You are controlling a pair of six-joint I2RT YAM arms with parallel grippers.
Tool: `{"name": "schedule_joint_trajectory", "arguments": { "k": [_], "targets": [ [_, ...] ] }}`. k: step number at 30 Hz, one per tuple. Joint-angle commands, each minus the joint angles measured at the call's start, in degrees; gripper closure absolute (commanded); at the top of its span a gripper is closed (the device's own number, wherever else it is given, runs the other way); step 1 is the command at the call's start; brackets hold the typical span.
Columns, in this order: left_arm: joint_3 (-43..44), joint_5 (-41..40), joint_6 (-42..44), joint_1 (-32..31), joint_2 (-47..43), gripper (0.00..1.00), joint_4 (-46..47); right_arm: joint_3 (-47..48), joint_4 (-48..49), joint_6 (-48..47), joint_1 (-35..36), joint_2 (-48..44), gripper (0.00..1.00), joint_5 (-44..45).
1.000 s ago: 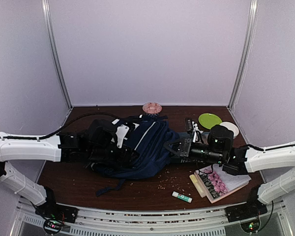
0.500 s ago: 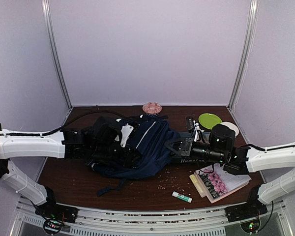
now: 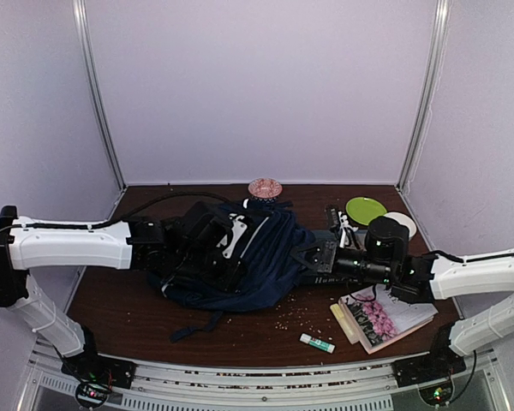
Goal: Pack the student bag
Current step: Unzip the student bag at the center of the board.
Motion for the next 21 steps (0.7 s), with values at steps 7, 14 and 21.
{"name": "schedule_joint_trajectory", "arguments": {
  "k": [7, 14, 21],
  "targets": [
    [7.74, -8.34, 4.44, 3.39, -7.06, 1.0, -2.07, 2.47, -5.41, -7.77, -2.45, -0.19, 1.0, 5.06],
    [14.67, -5.0, 3.8, 5.26, -5.72, 1.0, -1.16, 4.18, -11.56, -10.56, -2.6, 2.12, 0.78, 8.13],
    [20.08, -3.14, 3.86, 6.63, -1.89, 1.0, -1.11, 4.73, -19.83, -13.31, -2.58, -5.78, 0.48, 10.48]
  ]
}}
